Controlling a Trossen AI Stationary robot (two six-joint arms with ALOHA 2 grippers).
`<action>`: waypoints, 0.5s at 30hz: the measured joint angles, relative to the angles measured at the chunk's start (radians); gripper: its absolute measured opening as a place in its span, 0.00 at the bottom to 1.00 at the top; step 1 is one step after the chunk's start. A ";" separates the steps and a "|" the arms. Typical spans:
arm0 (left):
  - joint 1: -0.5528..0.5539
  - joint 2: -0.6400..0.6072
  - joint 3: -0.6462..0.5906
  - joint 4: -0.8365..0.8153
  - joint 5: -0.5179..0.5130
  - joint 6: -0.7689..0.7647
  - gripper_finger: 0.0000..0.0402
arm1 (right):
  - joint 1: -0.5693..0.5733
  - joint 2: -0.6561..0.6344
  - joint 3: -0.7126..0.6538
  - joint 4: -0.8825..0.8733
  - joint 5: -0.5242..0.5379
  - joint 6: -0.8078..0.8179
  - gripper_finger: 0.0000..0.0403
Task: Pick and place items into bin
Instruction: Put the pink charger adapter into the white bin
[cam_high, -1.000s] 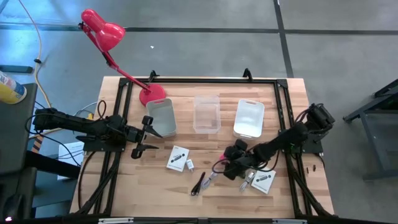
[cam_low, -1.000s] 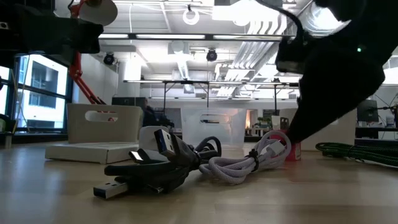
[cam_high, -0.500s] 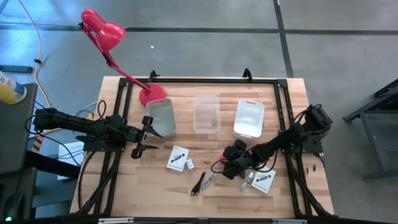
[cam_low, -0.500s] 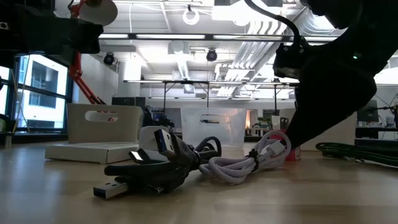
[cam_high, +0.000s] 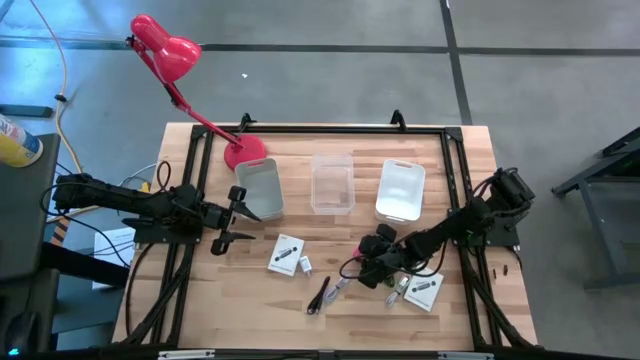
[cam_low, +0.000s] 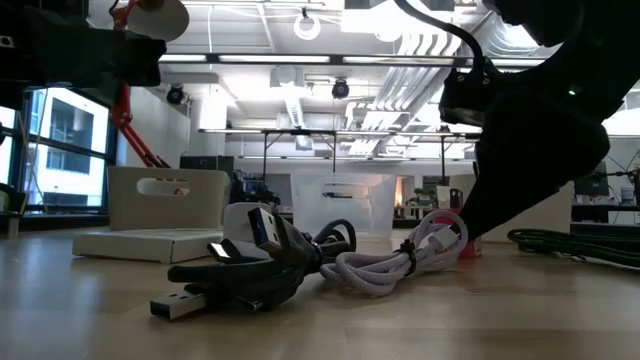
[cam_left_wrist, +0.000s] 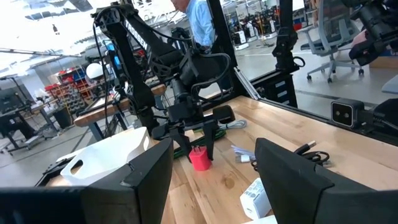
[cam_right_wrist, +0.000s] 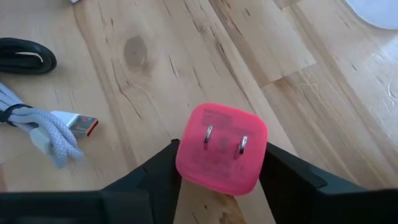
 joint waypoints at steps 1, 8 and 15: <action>0.000 0.000 0.000 -0.002 0.000 0.000 0.54 | 0.000 0.000 0.000 0.000 0.000 0.000 0.49; 0.000 0.000 0.000 -0.020 0.000 0.000 0.54 | 0.000 0.000 0.000 0.000 0.000 0.000 0.46; 0.000 0.000 0.000 -0.024 0.000 0.000 0.54 | 0.000 0.000 0.000 0.000 -0.001 0.000 0.41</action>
